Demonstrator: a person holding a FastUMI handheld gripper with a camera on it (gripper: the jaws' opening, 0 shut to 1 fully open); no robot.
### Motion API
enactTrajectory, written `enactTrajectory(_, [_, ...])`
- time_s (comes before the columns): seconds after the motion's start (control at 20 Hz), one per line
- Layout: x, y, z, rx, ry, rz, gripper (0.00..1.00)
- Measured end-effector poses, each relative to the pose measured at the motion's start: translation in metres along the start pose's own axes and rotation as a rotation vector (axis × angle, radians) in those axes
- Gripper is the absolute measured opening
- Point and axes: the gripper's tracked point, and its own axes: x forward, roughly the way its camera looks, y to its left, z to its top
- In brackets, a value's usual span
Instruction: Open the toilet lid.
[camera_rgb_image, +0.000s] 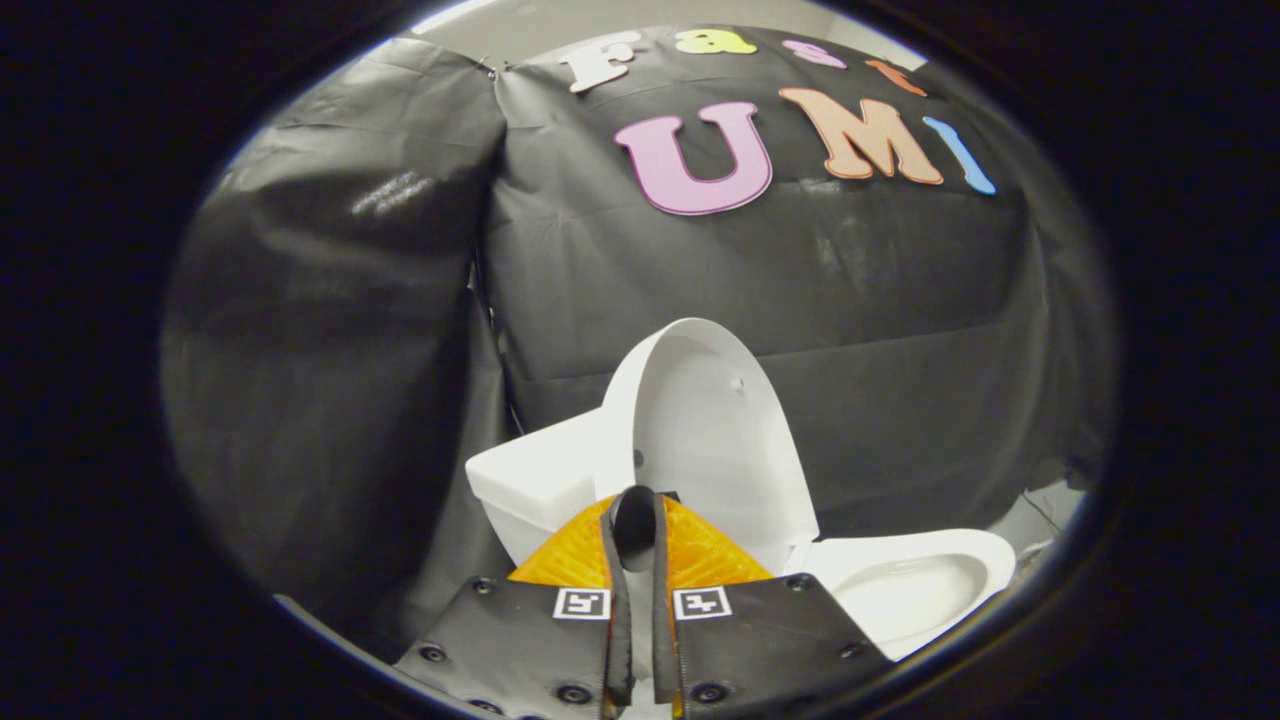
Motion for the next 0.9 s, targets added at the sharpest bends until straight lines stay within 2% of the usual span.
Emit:
enactTrajectory(0.15, [0.001,0.004,0.002,-0.01,0.004,0.017,0.12])
enactTrajectory(0.25, [0.0,0.005,0.0,-0.025,0.024,0.028,0.22])
enactTrajectory(0.35, [0.0,0.015,0.004,-0.046,0.045,0.098,0.31])
enactTrajectory(0.45, [-0.008,0.012,0.023,-0.063,0.008,0.139,0.41])
enactTrajectory(0.55, [-0.017,0.001,0.043,-0.064,-0.027,0.168,0.45])
enactTrajectory(0.7, [-0.034,-0.029,0.058,-0.098,-0.021,0.162,0.5])
enactTrajectory(0.85, [-0.055,-0.049,0.069,-0.099,-0.02,0.261,0.55])
enactTrajectory(0.9, [-0.06,-0.067,0.07,-0.095,-0.013,0.254,0.55])
